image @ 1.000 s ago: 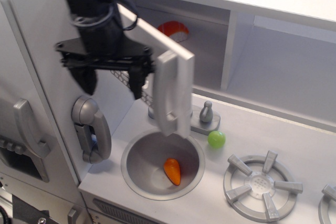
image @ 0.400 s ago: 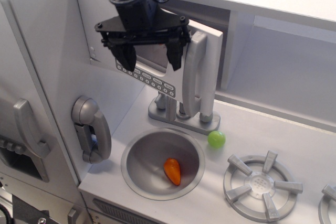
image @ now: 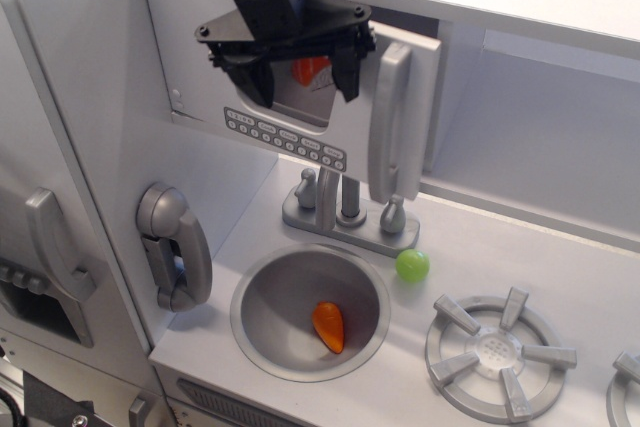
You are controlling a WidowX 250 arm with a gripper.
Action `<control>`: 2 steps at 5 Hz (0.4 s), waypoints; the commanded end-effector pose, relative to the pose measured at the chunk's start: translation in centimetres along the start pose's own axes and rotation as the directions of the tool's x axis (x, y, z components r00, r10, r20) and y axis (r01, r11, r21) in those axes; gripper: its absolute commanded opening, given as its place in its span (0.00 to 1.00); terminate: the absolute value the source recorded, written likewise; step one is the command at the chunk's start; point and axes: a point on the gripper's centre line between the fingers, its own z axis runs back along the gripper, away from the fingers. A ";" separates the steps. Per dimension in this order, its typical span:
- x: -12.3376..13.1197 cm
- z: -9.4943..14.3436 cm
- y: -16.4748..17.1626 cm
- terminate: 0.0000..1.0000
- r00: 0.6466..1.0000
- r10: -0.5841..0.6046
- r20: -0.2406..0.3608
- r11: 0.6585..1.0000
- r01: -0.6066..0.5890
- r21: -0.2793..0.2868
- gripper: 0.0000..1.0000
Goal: Close microwave
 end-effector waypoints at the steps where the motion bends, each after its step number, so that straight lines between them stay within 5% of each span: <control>1: 2.4 1.5 -0.2 0.00 0.986 0.028 0.164 0.999 -0.021 -0.042 1.00; 2: 2.4 1.6 -0.1 0.00 0.978 0.019 0.208 0.999 -0.008 -0.050 1.00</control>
